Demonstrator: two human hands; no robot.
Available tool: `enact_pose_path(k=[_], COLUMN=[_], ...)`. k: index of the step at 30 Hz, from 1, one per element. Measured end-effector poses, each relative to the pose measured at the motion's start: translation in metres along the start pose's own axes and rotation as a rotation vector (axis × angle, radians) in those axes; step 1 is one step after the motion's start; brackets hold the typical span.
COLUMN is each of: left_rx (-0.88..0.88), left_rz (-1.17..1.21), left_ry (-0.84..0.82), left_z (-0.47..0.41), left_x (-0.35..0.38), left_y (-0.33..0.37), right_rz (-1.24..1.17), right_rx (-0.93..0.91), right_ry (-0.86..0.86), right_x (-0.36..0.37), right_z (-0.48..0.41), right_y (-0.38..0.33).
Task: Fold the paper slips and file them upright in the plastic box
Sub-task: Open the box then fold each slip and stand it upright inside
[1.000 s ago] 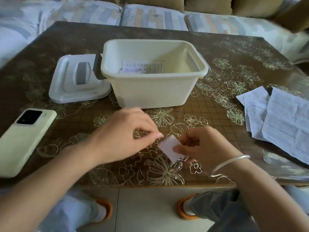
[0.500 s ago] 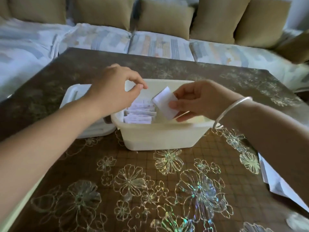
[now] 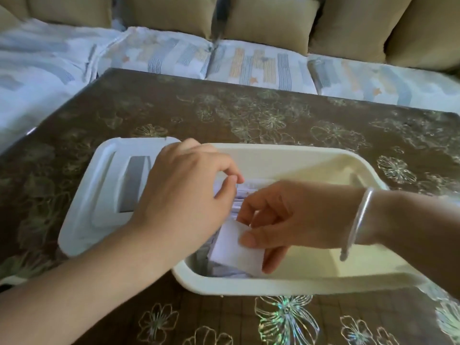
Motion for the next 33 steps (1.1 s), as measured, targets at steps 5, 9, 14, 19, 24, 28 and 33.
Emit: enact_pose_path(k=[5,9,14,19,24,28,33], left_rx=[-0.028,-0.059,-0.060,-0.056,-0.057,-0.073,-0.047], left_rz=[0.020,0.048,0.033,0.016,0.003,0.006,0.015], left_ry=[-0.036,-0.045,-0.054,-0.054,-0.040,-0.057,-0.042], left_z=[0.002,0.003,0.000,-0.001,-0.001,-0.001,-0.002], left_x=[0.004,0.005,0.006,0.007,0.008,0.010,0.005], left_y=[-0.003,-0.006,-0.007,-0.007,-0.009,-0.010,-0.005], right_rz=[0.218,0.370,0.537,0.814,0.975,0.884,0.629], right_rx=[0.092,0.117,0.063,0.044,0.020,0.042,0.032], right_ry=[-0.086,-0.017,0.139,0.164,0.172,0.099,0.033], right_x=[0.013,0.009,0.001,0.007,0.012,0.013,0.010], right_z=[-0.009,-0.013,-0.016,-0.024,-0.030,-0.032,-0.027], right_y=[0.006,0.005,-0.003,-0.011,-0.017,-0.011,0.000])
Point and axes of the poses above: each hand's wrist, its own z-axis away from the middle knuckle, its own x-axis out of the palm, y = z × x, the point moved 9 cm from there along -z, towards the middle knuckle, and after that the axes turned 11 degrees about -y, right-handed, at the moved point
